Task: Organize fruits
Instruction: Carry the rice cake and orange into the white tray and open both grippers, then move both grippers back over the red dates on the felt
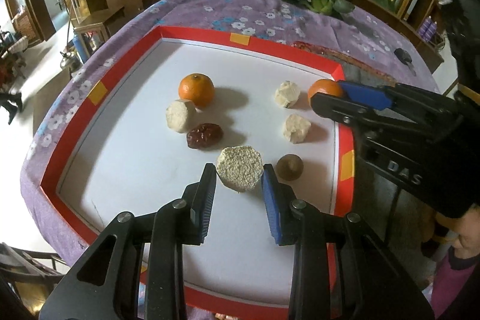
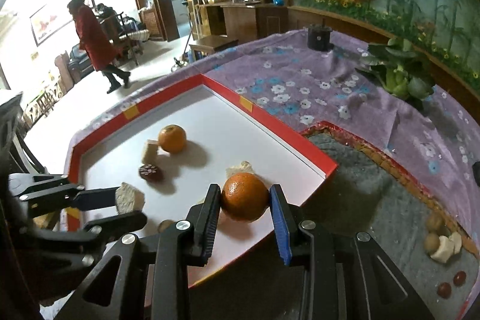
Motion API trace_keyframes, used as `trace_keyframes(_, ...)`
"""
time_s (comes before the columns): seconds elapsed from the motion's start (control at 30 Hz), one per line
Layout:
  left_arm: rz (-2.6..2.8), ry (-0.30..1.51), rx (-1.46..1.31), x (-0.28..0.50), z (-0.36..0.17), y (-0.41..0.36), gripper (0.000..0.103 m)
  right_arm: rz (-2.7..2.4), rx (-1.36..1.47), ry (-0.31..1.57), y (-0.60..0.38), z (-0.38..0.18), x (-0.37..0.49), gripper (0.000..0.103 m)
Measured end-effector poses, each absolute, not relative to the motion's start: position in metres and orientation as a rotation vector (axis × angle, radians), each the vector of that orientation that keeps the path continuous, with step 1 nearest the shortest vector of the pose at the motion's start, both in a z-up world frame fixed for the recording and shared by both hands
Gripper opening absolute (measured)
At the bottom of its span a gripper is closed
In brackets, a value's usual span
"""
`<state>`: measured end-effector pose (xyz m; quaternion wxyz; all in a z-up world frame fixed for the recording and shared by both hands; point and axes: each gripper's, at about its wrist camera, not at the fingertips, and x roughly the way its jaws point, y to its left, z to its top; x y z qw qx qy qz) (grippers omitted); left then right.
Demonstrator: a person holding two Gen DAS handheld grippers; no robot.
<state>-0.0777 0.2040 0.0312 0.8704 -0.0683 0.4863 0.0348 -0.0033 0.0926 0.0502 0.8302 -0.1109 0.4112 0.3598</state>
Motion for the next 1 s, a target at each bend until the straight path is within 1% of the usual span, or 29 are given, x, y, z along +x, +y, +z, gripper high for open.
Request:
trace_keyframes(0.13,0.082,1.024,-0.138,-0.073,0.028,0.201,0.030,0.761,-0.244,0.900,0.097,0.039,0.003,0.032)
trace_keyframes(0.37,0.108,1.031,-0.132,-0.071,0.023,0.198,0.030,0.779,-0.195,0.894,0.093,0.038,0.004,0.033)
trace_keyframes(0.43,0.115,1.032,-0.131,-0.070,0.023,0.197,0.035,0.778,-0.192,0.892,0.092,0.039,0.003,0.033)
trace_keyframes(0.5,0.124,1.028,-0.133,-0.070,0.024,0.197,0.039,0.777,-0.182,0.885,0.092,0.040,0.001,0.039)
trace_keyframes(0.53,0.129,1.025,-0.132,-0.071,0.024,0.197,0.043,0.778,-0.175,0.882,0.091,0.041,0.000,0.042)
trace_keyframes(0.57,0.134,1.018,-0.129,-0.072,0.026,0.197,0.047,0.779,-0.163,0.876,0.089,0.042,-0.001,0.044)
trace_keyframes(0.6,0.136,1.010,-0.130,-0.073,0.028,0.197,0.053,0.776,-0.158,0.871,0.088,0.043,-0.001,0.044)
trace_keyframes(0.63,0.137,1.002,-0.132,-0.073,0.030,0.197,0.053,0.773,-0.157,0.870,0.087,0.044,-0.002,0.044)
trace_keyframes(0.83,0.160,0.977,-0.118,-0.075,0.037,0.192,0.053,0.767,-0.119,0.854,0.072,0.053,-0.010,0.044)
trace_keyframes(1.0,0.169,0.943,-0.108,-0.074,0.046,0.181,0.053,0.725,-0.099,0.800,0.051,0.067,-0.025,0.044)
